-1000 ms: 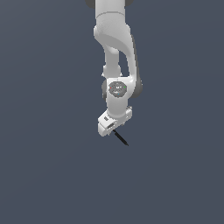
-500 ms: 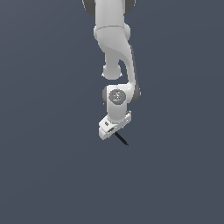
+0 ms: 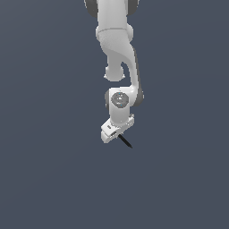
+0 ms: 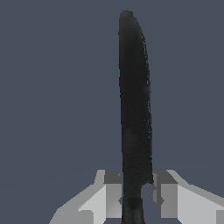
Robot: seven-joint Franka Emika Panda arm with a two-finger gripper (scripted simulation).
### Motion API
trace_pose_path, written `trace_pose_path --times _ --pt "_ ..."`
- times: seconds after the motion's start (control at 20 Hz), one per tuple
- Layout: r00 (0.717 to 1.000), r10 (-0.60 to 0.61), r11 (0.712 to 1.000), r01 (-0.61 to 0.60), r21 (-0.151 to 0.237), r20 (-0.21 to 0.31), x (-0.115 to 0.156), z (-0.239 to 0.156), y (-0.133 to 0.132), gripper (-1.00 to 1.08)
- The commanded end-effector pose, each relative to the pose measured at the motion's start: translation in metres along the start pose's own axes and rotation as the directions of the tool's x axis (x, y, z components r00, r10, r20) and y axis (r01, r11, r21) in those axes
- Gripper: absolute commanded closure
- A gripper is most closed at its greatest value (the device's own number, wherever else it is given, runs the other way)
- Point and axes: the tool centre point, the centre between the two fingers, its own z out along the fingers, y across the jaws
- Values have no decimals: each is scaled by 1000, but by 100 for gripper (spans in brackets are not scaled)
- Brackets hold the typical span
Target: Pick up the object and move it to a goal position.
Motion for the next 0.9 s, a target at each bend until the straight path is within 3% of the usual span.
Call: trace_pose_path --times 0.0,0.45,0.85 --pt "1000 2 1000 -2 0 0 -1 2 1 108" --pt "1000 -1 1000 1 0 -1 -2 -9 1 108" --pt "1000 -1 1000 1 0 0 -16 -48 9 108"
